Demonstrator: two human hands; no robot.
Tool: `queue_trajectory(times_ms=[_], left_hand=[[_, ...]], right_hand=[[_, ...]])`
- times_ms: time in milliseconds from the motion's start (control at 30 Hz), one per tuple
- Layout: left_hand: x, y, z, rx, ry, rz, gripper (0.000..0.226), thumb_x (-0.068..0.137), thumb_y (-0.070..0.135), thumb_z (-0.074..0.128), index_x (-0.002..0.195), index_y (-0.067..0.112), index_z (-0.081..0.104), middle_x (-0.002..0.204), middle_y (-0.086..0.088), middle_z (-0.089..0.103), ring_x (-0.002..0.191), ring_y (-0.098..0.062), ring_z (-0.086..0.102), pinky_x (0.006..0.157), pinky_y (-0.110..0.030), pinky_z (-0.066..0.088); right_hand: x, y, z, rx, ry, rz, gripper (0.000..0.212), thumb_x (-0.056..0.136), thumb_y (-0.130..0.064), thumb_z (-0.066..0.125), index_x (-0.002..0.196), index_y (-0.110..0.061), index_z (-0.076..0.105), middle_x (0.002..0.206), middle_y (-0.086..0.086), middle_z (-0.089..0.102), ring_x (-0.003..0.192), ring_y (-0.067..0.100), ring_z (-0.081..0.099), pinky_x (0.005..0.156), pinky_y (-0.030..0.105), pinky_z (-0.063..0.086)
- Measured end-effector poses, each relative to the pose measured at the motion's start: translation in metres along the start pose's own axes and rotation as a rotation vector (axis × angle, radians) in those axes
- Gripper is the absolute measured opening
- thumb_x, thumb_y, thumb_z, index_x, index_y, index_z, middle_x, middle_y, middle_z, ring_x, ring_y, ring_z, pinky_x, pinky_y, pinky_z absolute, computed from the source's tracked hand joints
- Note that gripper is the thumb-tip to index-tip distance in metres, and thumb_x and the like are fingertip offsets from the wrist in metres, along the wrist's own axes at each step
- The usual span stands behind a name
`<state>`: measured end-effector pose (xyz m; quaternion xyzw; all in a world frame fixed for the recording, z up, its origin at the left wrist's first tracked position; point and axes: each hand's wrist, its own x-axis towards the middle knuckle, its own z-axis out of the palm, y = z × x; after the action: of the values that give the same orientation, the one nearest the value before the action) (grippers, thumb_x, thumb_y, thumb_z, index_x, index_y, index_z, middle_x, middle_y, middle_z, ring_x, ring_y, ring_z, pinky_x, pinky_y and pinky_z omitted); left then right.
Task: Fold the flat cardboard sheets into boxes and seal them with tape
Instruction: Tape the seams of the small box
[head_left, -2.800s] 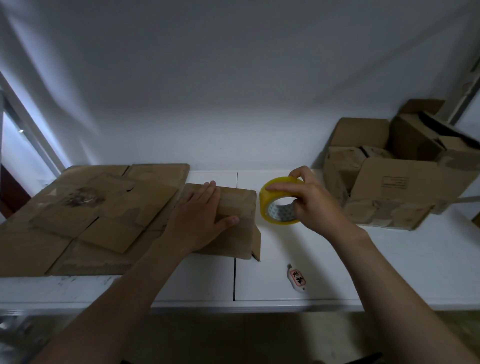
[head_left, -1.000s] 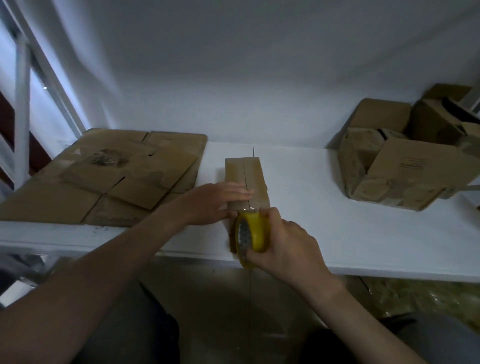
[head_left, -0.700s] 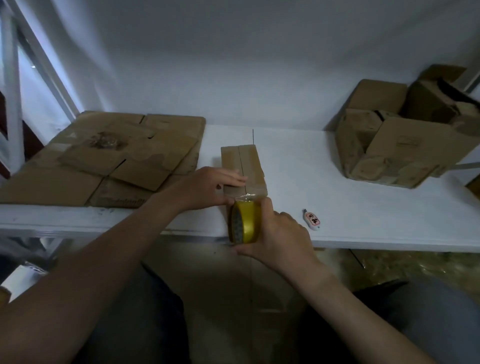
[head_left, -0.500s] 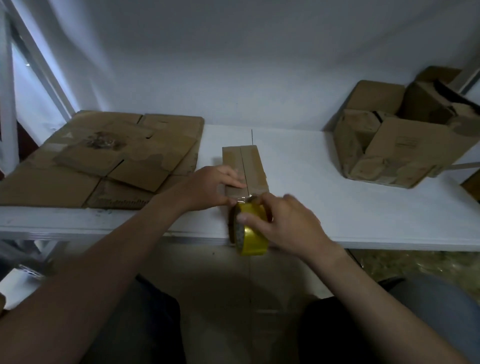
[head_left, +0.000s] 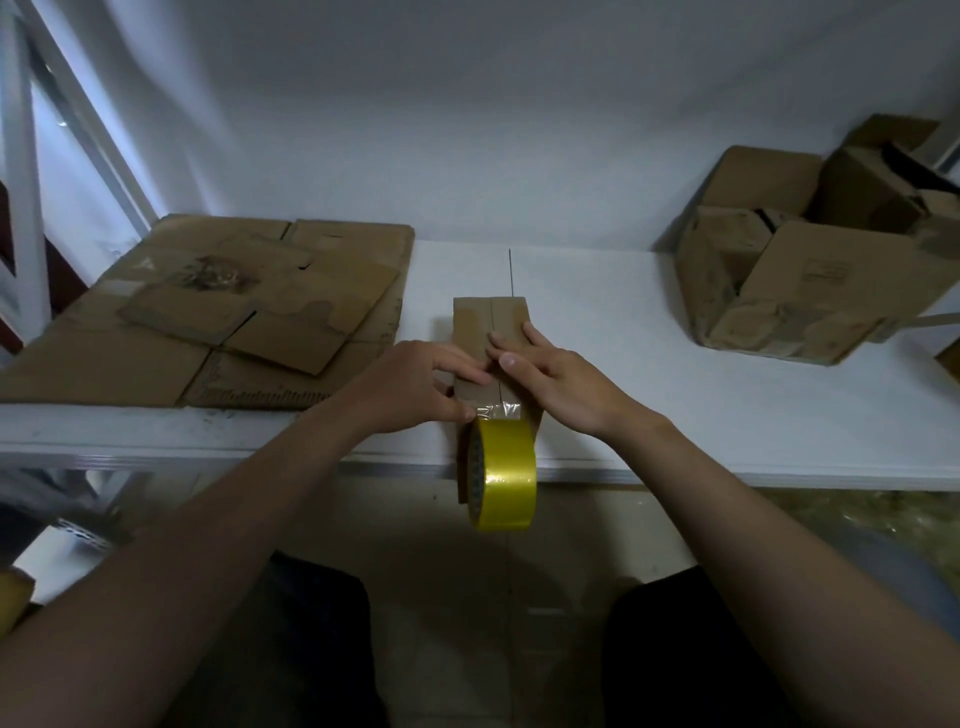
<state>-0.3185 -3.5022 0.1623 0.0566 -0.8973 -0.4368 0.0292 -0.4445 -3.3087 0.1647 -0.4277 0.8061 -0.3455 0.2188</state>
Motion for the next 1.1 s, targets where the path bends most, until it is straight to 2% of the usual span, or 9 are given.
queue_trajectory(times_ms=[233, 300, 400, 467, 567, 700, 833, 1000, 1100], left_hand=[[-0.037, 0.002, 0.017, 0.004, 0.007, 0.000, 0.039, 0.072, 0.034, 0.087, 0.109, 0.039, 0.076, 0.120, 0.022, 0.067, 0.100, -0.005, 0.069, 0.089, -0.039, 0.060], [-0.045, 0.006, 0.021, -0.007, 0.032, 0.006, 0.034, 0.077, 0.027, 0.086, 0.108, 0.038, 0.076, 0.121, 0.024, 0.067, 0.103, -0.002, 0.068, 0.091, -0.036, 0.059], [-0.055, 0.019, 0.031, -0.017, 0.243, -0.050, 0.021, 0.084, 0.018, 0.080, 0.096, 0.034, 0.073, 0.111, 0.016, 0.067, 0.097, -0.004, 0.067, 0.089, -0.036, 0.059], [-0.062, 0.030, 0.039, -0.091, 0.355, -0.228, 0.012, 0.088, 0.031, 0.074, 0.091, 0.033, 0.063, 0.100, 0.007, 0.066, 0.090, -0.013, 0.068, 0.085, -0.045, 0.060], [-0.073, 0.046, 0.060, -0.406, 0.192, -0.493, 0.025, 0.092, 0.048, 0.067, 0.099, 0.028, 0.055, 0.104, -0.005, 0.069, 0.092, -0.023, 0.072, 0.085, -0.048, 0.061], [-0.082, 0.053, 0.091, -0.790, 0.147, -0.493, 0.043, 0.093, 0.040, 0.068, 0.128, 0.018, 0.055, 0.112, -0.009, 0.075, 0.100, -0.023, 0.074, 0.091, -0.051, 0.058], [-0.082, 0.052, 0.103, -0.820, 0.246, -0.500, 0.037, 0.098, 0.030, 0.064, 0.127, 0.019, 0.043, 0.107, -0.010, 0.076, 0.090, -0.019, 0.076, 0.083, -0.044, 0.060], [-0.082, 0.038, 0.115, -0.700, 0.185, -0.642, 0.055, 0.087, 0.045, 0.066, 0.132, 0.019, 0.050, 0.110, -0.008, 0.074, 0.094, -0.024, 0.075, 0.086, -0.053, 0.059], [-0.081, 0.032, 0.123, -0.736, 0.139, -0.675, 0.033, 0.100, 0.041, 0.057, 0.127, 0.023, 0.051, 0.097, -0.005, 0.078, 0.090, -0.022, 0.076, 0.084, -0.048, 0.060]], right_hand=[[-0.032, -0.009, 0.014, -0.080, -0.041, -0.068, 0.044, 0.105, -0.043, 0.047, 0.145, -0.027, 0.054, 0.161, -0.010, 0.033, 0.154, 0.011, -0.003, 0.126, 0.031, 0.008], [-0.035, -0.011, 0.014, -0.143, -0.053, -0.064, 0.051, 0.105, -0.045, 0.048, 0.151, -0.024, 0.046, 0.164, -0.010, 0.028, 0.155, 0.014, -0.005, 0.126, 0.033, 0.008], [-0.032, -0.013, 0.014, -0.209, -0.073, -0.040, 0.064, 0.102, -0.052, 0.050, 0.156, -0.022, 0.036, 0.166, -0.013, 0.019, 0.155, 0.016, -0.007, 0.127, 0.039, 0.008], [-0.030, -0.011, 0.014, -0.248, -0.088, -0.028, 0.075, 0.097, -0.059, 0.054, 0.158, -0.023, 0.030, 0.167, -0.015, 0.014, 0.155, 0.015, -0.009, 0.127, 0.041, 0.008], [-0.029, -0.005, 0.016, -0.350, -0.075, -0.055, 0.082, 0.093, -0.063, 0.054, 0.160, -0.026, 0.025, 0.167, -0.017, 0.012, 0.155, 0.013, -0.007, 0.126, 0.047, 0.015], [-0.030, -0.003, 0.016, -0.383, -0.047, -0.049, 0.077, 0.094, -0.062, 0.054, 0.159, -0.031, 0.026, 0.166, -0.022, 0.012, 0.155, 0.009, -0.006, 0.122, 0.055, 0.022], [-0.030, -0.004, 0.015, -0.406, -0.038, -0.051, 0.077, 0.093, -0.063, 0.055, 0.158, -0.034, 0.028, 0.165, -0.025, 0.012, 0.155, 0.008, -0.004, 0.120, 0.056, 0.026], [-0.029, -0.005, 0.014, -0.426, -0.035, -0.051, 0.077, 0.093, -0.064, 0.055, 0.158, -0.035, 0.027, 0.165, -0.025, 0.012, 0.155, 0.007, -0.003, 0.119, 0.056, 0.028], [-0.030, -0.006, 0.016, -0.473, -0.015, -0.058, 0.078, 0.092, -0.067, 0.051, 0.159, -0.035, 0.026, 0.166, -0.023, 0.012, 0.155, 0.010, -0.002, 0.114, 0.059, 0.034]])
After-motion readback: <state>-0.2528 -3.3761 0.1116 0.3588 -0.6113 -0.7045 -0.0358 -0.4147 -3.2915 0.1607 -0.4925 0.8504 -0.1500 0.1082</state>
